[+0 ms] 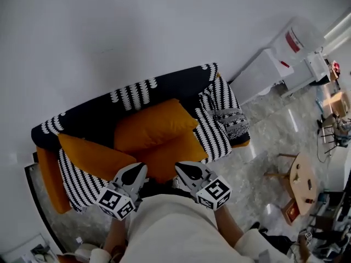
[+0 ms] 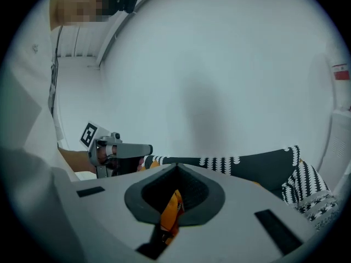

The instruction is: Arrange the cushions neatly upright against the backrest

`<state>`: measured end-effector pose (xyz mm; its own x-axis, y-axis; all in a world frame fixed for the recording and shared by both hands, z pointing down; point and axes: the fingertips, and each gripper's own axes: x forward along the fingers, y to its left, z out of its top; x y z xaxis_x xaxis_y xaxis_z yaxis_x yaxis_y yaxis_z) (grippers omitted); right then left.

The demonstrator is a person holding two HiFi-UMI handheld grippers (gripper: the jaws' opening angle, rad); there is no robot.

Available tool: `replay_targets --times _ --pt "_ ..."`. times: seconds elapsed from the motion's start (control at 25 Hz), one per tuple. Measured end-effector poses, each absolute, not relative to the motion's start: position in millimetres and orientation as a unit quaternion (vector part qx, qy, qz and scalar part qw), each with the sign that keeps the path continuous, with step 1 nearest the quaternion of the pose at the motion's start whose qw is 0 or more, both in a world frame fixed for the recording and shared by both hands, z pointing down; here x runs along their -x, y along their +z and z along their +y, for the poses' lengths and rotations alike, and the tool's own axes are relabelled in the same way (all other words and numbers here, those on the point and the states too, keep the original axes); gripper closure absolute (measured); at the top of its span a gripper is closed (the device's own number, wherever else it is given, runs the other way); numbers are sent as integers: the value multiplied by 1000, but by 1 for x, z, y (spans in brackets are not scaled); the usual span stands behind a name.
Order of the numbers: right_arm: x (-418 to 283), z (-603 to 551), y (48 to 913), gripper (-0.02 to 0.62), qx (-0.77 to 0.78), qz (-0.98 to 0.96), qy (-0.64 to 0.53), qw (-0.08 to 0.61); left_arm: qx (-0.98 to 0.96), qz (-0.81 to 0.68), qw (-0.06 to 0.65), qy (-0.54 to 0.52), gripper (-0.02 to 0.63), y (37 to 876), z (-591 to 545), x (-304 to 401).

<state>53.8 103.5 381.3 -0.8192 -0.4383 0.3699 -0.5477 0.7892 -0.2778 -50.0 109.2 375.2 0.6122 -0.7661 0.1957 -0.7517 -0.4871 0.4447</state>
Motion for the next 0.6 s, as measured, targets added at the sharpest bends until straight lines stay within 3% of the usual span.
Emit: replay_targets --times 0.4,0.6 --pt "-17 87 403 588 -293 -918 211 161 -912 -331 240 35 594 391 85 56" --pt "0 82 406 588 -263 -926 213 169 -903 -344 258 9 594 383 77 74"
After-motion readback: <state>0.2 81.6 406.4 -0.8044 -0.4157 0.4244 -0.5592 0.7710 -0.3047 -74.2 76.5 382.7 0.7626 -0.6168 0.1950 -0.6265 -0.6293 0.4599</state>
